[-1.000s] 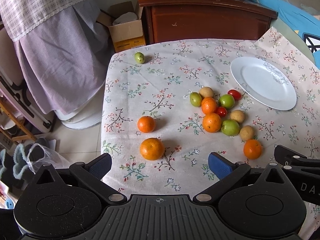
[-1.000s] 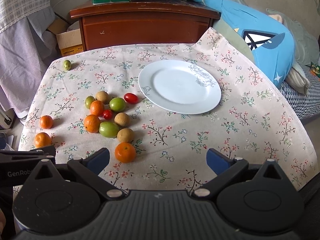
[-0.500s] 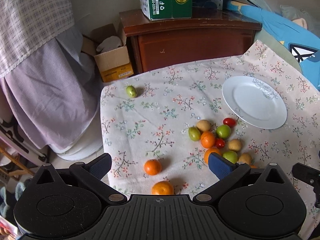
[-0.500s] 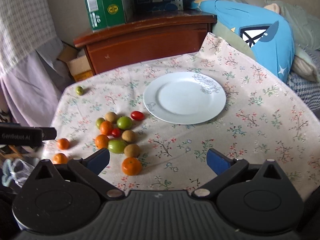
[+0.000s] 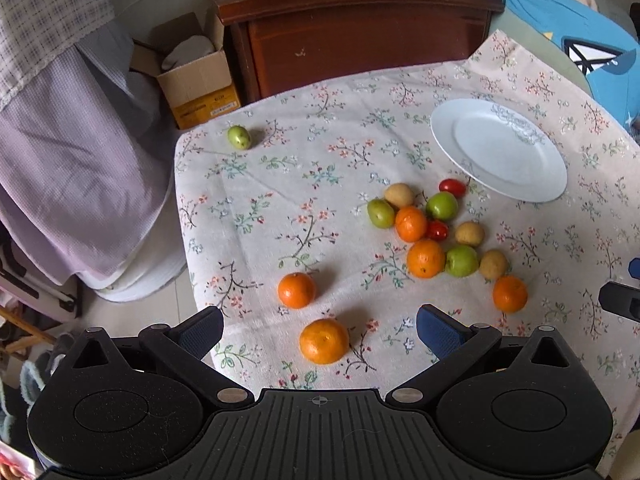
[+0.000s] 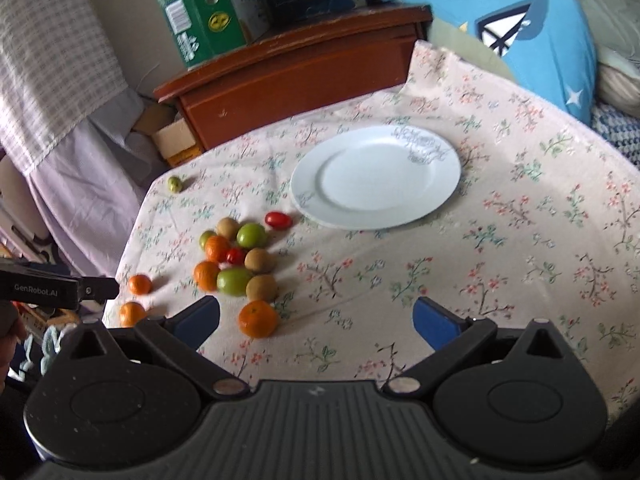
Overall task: Organize fruits
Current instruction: 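Move the left tool toward a large orange while the right tool approaches another orange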
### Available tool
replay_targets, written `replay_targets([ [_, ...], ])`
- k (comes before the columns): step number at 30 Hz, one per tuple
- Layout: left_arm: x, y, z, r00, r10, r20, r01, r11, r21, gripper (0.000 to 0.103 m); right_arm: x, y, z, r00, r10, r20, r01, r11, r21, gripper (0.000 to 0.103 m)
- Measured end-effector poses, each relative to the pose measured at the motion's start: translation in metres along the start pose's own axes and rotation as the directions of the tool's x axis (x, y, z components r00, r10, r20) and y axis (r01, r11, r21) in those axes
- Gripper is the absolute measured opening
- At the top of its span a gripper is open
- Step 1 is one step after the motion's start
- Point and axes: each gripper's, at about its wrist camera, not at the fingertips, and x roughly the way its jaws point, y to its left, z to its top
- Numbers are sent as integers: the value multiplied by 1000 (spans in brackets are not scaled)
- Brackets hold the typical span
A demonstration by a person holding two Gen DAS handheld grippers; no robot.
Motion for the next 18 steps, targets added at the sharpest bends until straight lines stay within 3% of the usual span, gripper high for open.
replay_targets([
  [4,10,3,-8,999,-26,-35,26,1000,-17,103,10,9,-6,999,21,-29,-22,999,-38,101],
  [8,21,3,-15,998,9,-63,-8,1000,9,101,21,19,-8,997,54,-49,-57,997,-61,99],
  [18,34,4,-17,998,11,-69,-12,1000,-8,94,49,29,-10,990,111,-83,-116,991,-64,88],
])
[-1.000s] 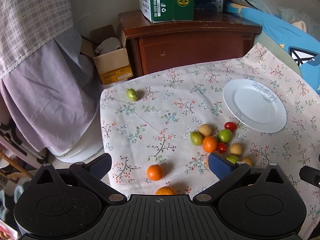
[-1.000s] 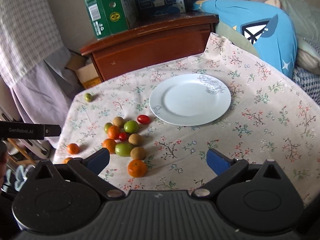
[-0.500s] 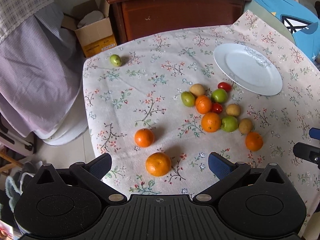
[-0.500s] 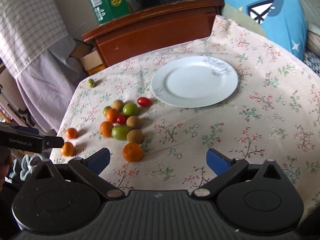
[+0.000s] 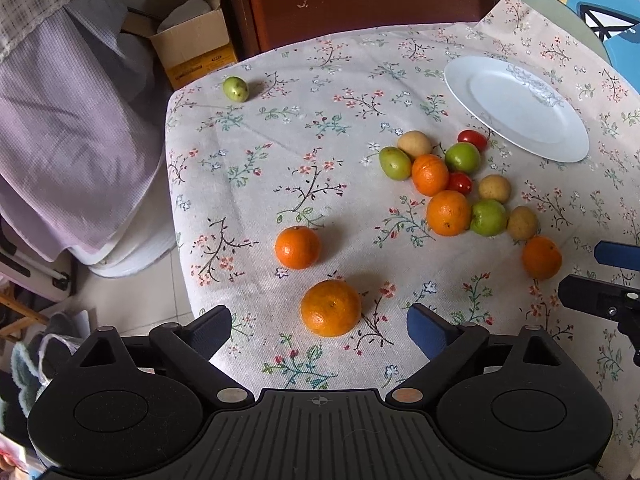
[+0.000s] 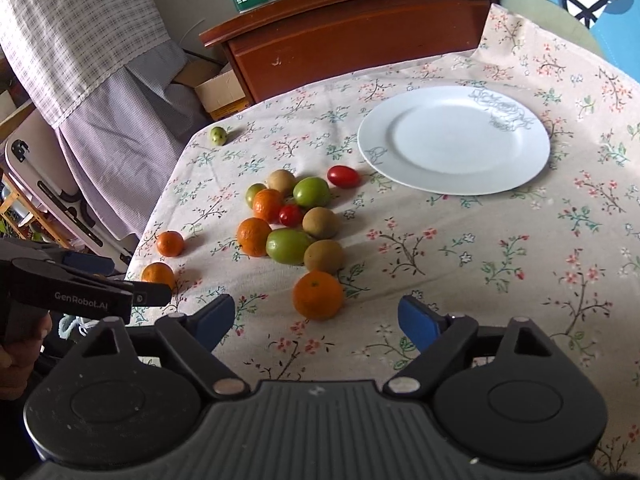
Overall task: Organize fruits
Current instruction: 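Move the left tool toward a large orange while the right tool approaches another orange, then close the left tool on the large orange while the right tool grasps an orange, then carry both oranges onto the white plate and open both tools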
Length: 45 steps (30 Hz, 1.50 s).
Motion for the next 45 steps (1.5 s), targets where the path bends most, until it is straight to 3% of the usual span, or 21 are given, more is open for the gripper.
replay_targets([
  [3,3,-1,0,1000,-20,-2,20,1000,1,91,6,0,0,1000,8,-8,-8,1000,6,83],
  [8,7,-3,0,1000,-25,-8,25,1000,0,80,12,3,0,1000,16,-7,-16,1000,-15,63],
  [12,12,-3,-1,999,-35,-19,35,999,-10,78,18,4,0,1000,20,-11,-20,999,-26,47],
  [16,18,-5,-1,998,-53,-32,52,999,-16,61,22,2,-1,1000,12,-7,-12,1000,-26,31],
  [22,16,-9,0,997,-72,-1,72,997,-1,35,21,-1,1,1000,22,7,-22,1000,-8,30],
  [24,14,-10,1,997,-79,8,79,997,0,31,19,-1,1,1000,26,15,-26,1000,-8,30],
  [36,9,-16,2,994,-109,29,109,994,10,31,15,-2,4,999,32,28,-32,999,4,30],
  [45,-13,-29,20,980,-154,127,152,988,27,31,-3,-4,17,997,55,62,-56,998,13,30],
])
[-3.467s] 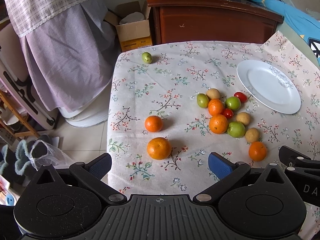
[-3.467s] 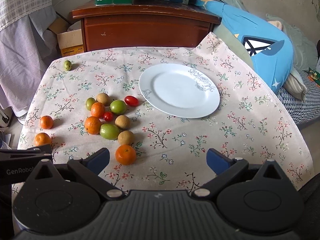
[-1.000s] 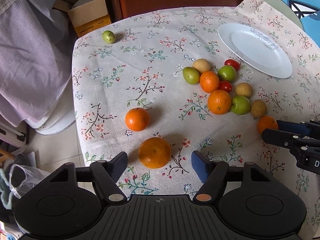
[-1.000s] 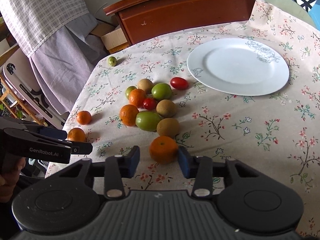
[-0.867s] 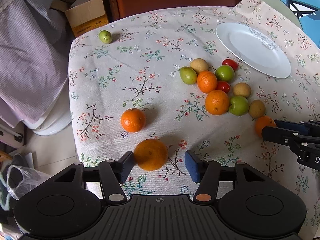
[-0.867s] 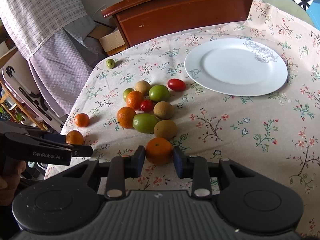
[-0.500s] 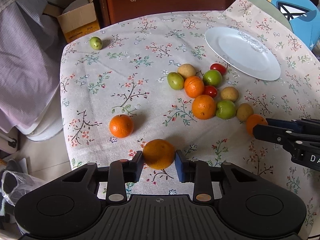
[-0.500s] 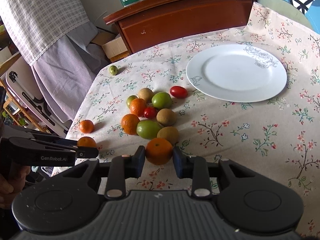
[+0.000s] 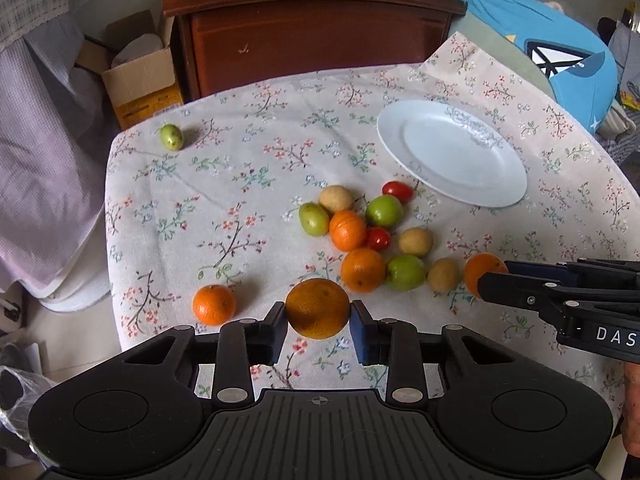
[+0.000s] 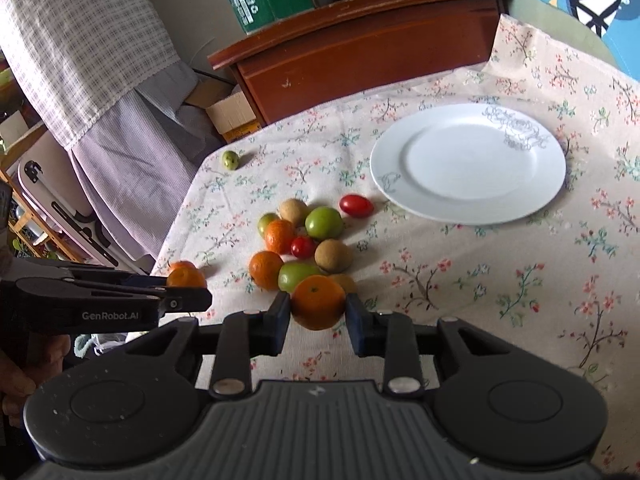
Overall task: Organize fruits
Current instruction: 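Carry both oranges onto the white plate and open both tools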
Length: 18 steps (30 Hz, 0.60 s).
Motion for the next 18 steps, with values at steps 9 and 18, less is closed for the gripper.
replay_targets([
  [9,2,-26,43,994,-77,80,77,997,-3,31,-13,-28,46,998,-36,55,35,999,19,30],
  [18,38,-56,71,989,-133,67,133,991,8,31,-3,-83,82,990,-131,42,126,985,115,30],
])
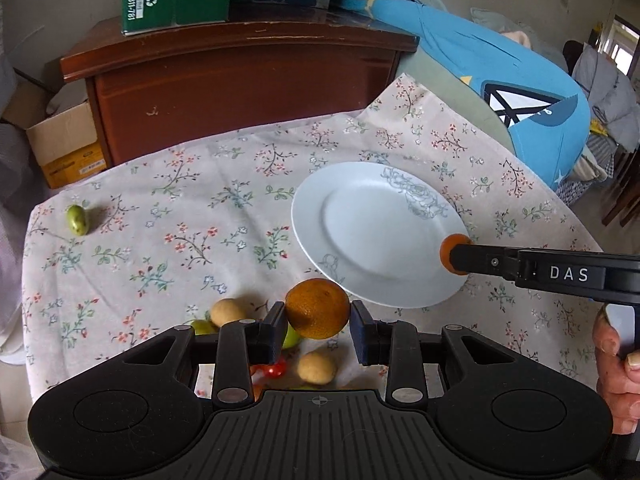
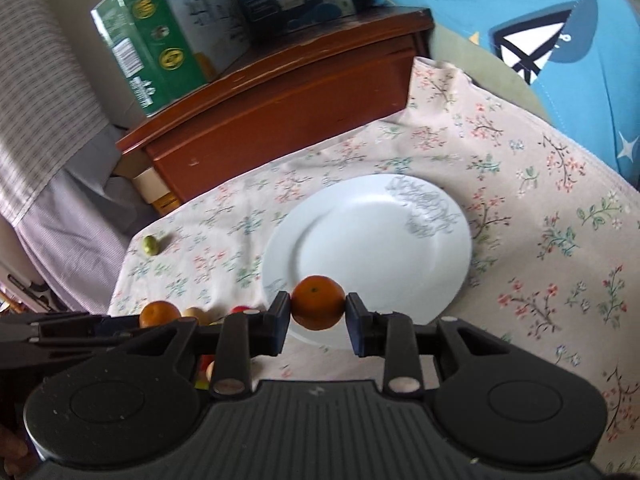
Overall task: Organize fruits
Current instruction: 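Carry both oranges onto the white plate and open both tools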
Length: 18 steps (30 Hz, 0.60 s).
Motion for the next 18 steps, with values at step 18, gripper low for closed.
replay_targets([
  [18,78,-29,29,998,-58,-34,58,998,2,31,57,-34,30,997,-43,-63,45,998,36,32],
])
